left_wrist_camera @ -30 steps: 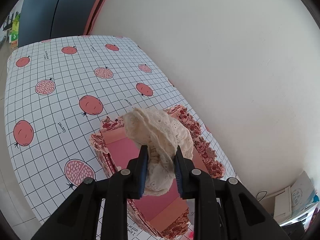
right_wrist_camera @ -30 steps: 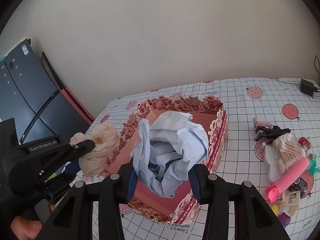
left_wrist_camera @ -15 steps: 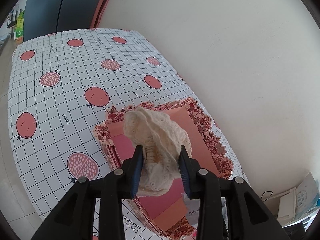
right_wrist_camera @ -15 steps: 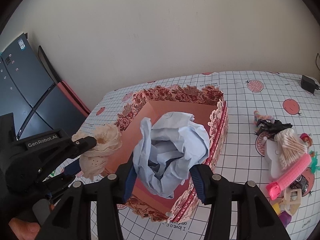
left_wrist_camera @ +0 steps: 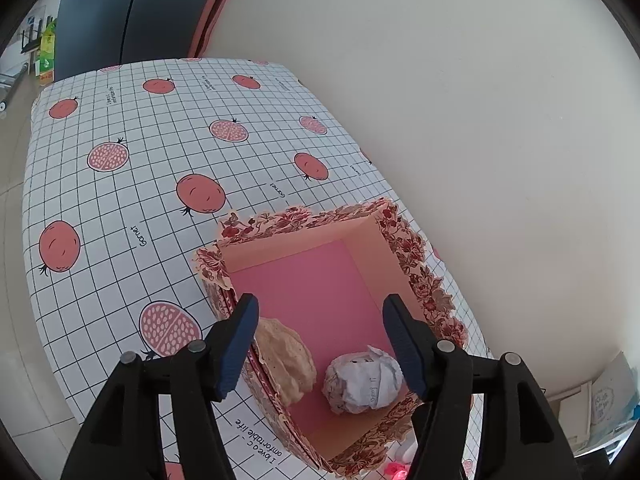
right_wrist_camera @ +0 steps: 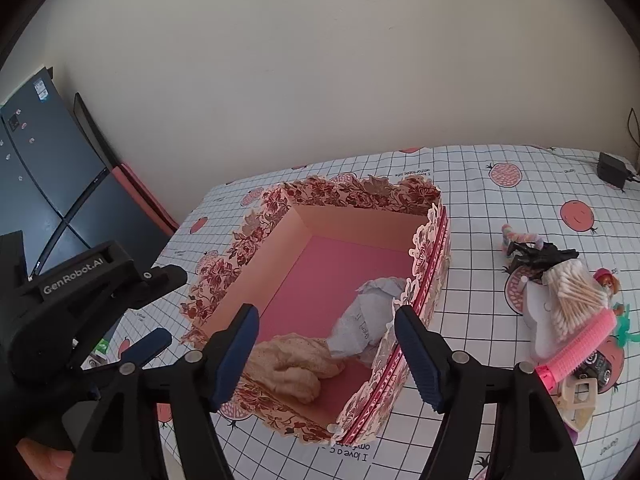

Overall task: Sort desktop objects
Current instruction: 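Open both grippers to drop the cloth and paper into the box, then withdraw both grippers from the box back toward the remaining pile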

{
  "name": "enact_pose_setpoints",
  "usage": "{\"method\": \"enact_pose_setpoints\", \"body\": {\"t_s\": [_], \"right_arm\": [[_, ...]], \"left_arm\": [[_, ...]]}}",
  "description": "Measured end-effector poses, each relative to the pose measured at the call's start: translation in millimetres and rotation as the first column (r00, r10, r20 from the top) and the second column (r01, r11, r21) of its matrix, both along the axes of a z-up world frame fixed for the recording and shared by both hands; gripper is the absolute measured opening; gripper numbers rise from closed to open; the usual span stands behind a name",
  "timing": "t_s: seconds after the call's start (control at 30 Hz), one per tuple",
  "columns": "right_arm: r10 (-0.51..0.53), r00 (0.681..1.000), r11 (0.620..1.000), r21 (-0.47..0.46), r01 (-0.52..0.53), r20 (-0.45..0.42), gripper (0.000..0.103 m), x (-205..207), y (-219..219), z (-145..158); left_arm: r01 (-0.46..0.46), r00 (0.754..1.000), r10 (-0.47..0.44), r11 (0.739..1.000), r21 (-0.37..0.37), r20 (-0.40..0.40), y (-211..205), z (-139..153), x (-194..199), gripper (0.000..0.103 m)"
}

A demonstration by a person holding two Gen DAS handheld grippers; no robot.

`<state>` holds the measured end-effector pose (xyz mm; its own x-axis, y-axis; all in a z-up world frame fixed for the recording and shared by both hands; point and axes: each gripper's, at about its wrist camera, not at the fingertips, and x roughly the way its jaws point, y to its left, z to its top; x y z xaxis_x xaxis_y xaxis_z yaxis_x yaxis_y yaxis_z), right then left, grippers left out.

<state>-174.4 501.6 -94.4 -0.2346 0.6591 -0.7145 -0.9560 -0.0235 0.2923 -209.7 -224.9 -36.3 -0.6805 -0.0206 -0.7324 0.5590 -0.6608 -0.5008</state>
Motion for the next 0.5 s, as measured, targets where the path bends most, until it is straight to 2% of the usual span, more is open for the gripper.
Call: {"method": "enact_pose_setpoints", "body": {"t_s": [0.2, 0.3, 0.37, 0.43, 0.5], "right_arm": [[-0.004, 1.000, 1.000, -0.007, 0.004, 0.000, 0.078, 0.4, 0.5, 1.1], [-0.010, 1.000, 1.000, 0.000, 0.010, -0.002, 0.084, 1.4, -0.6, 3.5], [-0.014, 1.000, 1.000, 0.007, 0.014, -0.004, 0.088, 2.4, -1.3, 5.2], [-0.023, 1.000, 1.000, 0.011, 0.023, -0.003, 0.096, 3.6, -1.6, 5.8], [-0.027, 1.000, 1.000, 0.013, 0.027, -0.008, 0.098, 5.5, -2.1, 6.4]], "left_arm": [[-0.023, 1.000, 0.023, 1.000, -0.016, 0.015, 0.0, 1.0, 1.7, 0.071], [-0.029, 0.999, 0.029, 0.999, -0.023, 0.023, -0.7, 1.3, 3.0, 0.072], [-0.034, 0.999, 0.034, 0.999, -0.026, 0.026, -1.3, 1.6, 3.8, 0.077], [-0.038, 0.999, 0.039, 0.999, -0.030, 0.026, -1.6, 2.7, 4.7, 0.077], [-0.041, 0.999, 0.042, 0.998, -0.036, 0.028, -1.6, 3.9, 5.5, 0.077]]}}
